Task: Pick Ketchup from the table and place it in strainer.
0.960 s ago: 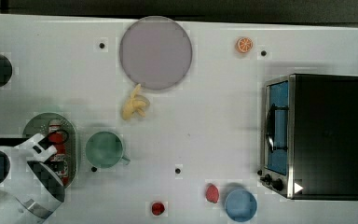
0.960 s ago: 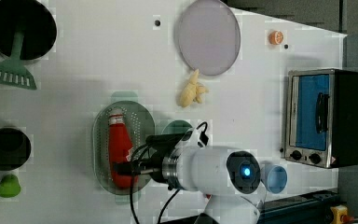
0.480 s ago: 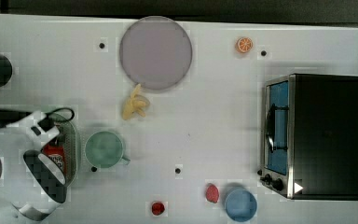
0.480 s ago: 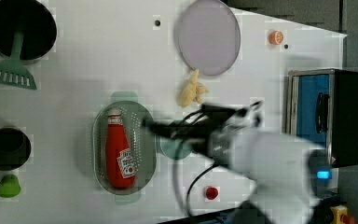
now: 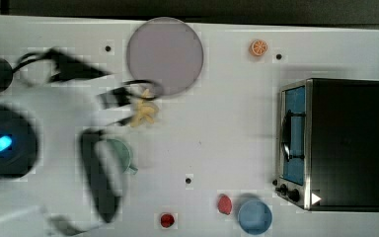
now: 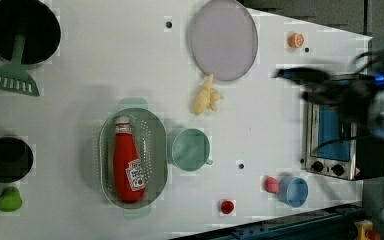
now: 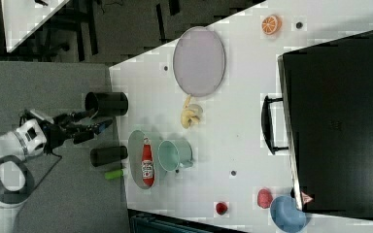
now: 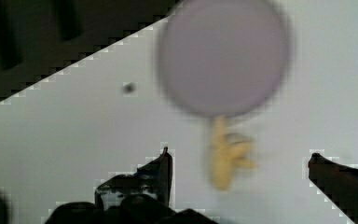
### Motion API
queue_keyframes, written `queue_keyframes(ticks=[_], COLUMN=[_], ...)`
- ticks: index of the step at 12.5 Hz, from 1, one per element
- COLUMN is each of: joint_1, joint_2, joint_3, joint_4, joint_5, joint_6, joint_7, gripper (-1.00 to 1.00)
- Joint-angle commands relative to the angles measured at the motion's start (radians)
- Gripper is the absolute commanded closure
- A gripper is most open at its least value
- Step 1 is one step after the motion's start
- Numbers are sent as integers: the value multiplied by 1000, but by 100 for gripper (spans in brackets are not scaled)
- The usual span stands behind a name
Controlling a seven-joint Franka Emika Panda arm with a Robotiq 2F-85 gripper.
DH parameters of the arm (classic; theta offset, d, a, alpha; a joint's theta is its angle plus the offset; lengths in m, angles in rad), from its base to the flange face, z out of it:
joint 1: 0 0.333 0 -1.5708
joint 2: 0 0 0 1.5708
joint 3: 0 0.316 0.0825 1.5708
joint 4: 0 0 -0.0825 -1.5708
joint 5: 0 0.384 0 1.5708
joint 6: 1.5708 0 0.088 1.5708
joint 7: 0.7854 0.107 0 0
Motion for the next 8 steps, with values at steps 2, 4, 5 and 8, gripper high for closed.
queue_keyframes(ticks=[2,4,5,8], joint_1=[-63,-63,-64,-64], joint_2=[3,3,2,2], joint_3=[-178,-240,-263,-300], joint_4=[112,169,187,214], joint_5=[20,35,49,53], joint_6=[-254,-332,-357,-444], joint_7=[-66,-96,-106,-74], gripper=[-100,-100,-100,-100])
